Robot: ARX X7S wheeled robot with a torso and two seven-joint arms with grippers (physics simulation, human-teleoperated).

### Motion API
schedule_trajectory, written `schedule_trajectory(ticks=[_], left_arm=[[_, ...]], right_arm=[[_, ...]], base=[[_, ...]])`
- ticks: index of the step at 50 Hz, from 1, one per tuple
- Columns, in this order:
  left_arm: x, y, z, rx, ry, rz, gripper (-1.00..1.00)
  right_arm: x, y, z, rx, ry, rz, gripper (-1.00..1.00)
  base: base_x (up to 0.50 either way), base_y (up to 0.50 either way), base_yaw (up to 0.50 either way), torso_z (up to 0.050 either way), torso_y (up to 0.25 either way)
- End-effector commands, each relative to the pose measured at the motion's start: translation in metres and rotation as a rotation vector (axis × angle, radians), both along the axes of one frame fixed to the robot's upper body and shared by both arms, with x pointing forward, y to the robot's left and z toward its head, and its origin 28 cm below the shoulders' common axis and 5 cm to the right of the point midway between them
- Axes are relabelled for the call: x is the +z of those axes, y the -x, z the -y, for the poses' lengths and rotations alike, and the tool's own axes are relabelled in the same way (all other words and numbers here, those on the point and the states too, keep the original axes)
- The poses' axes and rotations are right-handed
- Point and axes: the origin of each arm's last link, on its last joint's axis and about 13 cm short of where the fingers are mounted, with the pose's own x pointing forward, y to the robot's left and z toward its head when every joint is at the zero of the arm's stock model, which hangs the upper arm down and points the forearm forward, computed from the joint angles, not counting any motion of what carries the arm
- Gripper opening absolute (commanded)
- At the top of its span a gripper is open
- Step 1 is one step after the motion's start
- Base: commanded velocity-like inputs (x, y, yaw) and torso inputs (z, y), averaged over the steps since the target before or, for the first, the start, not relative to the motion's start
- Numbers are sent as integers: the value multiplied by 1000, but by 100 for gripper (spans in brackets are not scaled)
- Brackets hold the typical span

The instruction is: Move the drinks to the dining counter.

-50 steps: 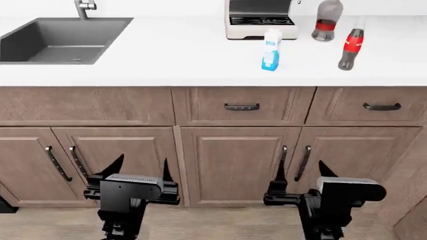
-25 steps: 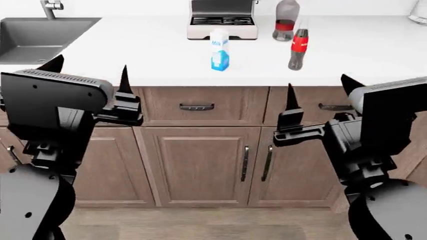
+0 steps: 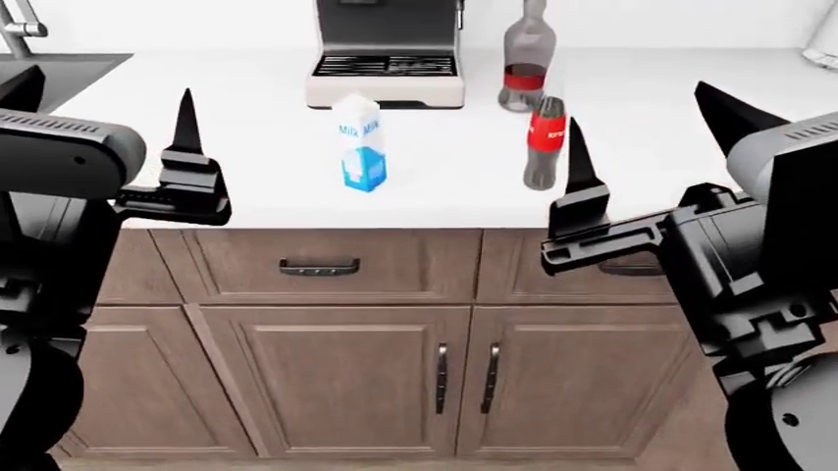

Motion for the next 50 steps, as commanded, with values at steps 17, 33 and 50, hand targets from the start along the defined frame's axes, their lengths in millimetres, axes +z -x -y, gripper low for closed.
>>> schedule_trajectory(ticks=[17,33,50], left_arm=[[-3,8,-2,-64,54,-28,100],[-11,-2,12,-187,-41,-295,100],[-18,-1,15,-228,-93,-336,100]], right_arm=[[3,5,1,19,-37,-15,100],[-3,-13,-2,-69,-1,-309,100],[-13,-14,-5,-28,37,-411,100]], base=[[441,-169,0,0,2],[0,0,0,0,0],[0,0,0,0,0]])
